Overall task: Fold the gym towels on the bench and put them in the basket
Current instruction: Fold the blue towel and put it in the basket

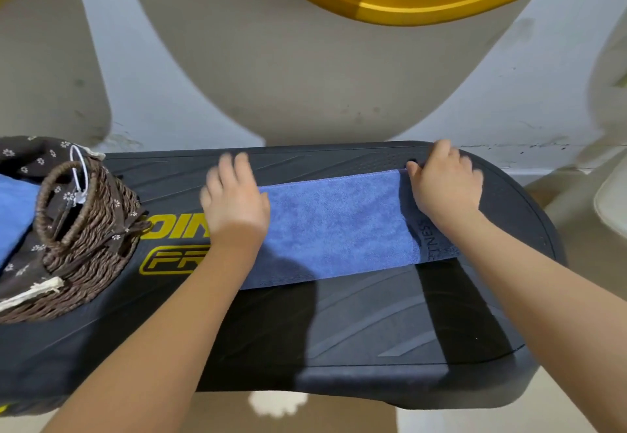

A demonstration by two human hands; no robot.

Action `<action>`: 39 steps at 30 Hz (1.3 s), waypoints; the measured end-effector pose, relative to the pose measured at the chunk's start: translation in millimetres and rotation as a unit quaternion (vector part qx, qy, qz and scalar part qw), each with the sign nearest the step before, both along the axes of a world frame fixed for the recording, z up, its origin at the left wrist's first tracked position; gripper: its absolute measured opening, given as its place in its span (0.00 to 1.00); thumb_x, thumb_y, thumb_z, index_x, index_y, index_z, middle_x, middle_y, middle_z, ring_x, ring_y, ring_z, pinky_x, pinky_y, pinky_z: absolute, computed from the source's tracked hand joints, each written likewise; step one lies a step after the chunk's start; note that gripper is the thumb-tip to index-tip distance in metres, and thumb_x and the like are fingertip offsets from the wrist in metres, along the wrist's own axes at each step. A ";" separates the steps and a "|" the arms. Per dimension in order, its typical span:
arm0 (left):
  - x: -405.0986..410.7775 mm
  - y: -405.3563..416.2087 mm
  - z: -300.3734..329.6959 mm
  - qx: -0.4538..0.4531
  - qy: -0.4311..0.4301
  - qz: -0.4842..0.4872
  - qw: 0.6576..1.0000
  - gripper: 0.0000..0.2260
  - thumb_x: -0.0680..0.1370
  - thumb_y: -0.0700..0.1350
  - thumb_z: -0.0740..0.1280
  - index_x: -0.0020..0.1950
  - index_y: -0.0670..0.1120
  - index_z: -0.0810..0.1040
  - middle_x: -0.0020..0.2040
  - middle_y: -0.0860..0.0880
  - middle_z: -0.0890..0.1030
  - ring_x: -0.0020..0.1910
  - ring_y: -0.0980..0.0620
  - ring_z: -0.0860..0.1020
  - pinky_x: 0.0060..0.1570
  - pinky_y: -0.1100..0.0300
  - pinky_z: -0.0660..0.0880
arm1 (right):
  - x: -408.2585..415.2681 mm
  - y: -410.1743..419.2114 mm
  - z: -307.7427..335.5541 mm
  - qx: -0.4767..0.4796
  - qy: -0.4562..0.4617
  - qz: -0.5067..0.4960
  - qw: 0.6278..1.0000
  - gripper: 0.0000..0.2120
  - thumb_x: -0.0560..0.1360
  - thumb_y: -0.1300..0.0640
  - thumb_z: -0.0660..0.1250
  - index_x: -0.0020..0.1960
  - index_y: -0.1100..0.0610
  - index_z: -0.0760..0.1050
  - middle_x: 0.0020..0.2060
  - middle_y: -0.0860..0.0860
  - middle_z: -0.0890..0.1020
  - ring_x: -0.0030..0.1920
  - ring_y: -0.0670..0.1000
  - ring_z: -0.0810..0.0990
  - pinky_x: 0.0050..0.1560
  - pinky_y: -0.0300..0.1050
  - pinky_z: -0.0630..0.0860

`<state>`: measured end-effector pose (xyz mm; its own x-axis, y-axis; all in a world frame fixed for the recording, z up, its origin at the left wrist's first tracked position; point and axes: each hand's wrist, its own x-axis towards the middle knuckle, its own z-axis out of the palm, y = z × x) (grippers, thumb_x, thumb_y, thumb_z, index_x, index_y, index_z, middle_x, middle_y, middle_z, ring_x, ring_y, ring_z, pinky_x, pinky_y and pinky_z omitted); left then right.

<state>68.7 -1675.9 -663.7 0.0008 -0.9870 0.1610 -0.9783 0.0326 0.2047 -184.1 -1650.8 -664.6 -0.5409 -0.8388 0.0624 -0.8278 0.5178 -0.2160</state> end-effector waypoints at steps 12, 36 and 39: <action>-7.0 33.9 -48.0 0.049 -0.050 -0.206 0.976 0.34 0.72 0.60 0.56 0.64 0.34 0.72 0.64 0.35 0.74 0.61 0.36 0.76 0.56 0.39 0.72 | 59.1 23.4 -29.5 0.110 -0.005 0.332 0.937 0.29 0.77 0.37 0.39 0.76 0.45 0.43 0.77 0.47 0.44 0.77 0.50 0.42 0.75 0.51 0.40; -137.3 49.4 -24.7 0.097 -0.028 -0.361 0.927 0.32 0.79 0.60 0.53 0.77 0.47 0.46 0.78 0.50 0.46 0.77 0.52 0.44 0.73 0.55 0.39 | -27.6 44.0 15.2 0.033 -0.419 -0.070 0.905 0.14 0.72 0.62 0.68 0.52 0.72 0.76 0.37 0.60 0.76 0.37 0.57 0.74 0.37 0.49 0.72; -135.8 47.9 -29.1 0.101 -0.021 -0.336 0.936 0.35 0.78 0.63 0.52 0.77 0.46 0.45 0.78 0.49 0.44 0.76 0.53 0.43 0.73 0.56 0.37 | -29.1 46.6 24.9 0.103 -0.475 -0.076 0.871 0.12 0.71 0.57 0.72 0.41 0.66 0.75 0.30 0.57 0.73 0.28 0.53 0.69 0.27 0.42 0.64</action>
<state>-67.1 -1628.0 -692.7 -0.6339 -0.7722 -0.0426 -0.7575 0.6089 0.2355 -213.2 -1604.2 -639.6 -0.3726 -0.6929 -0.6173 -0.2452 0.7151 -0.6547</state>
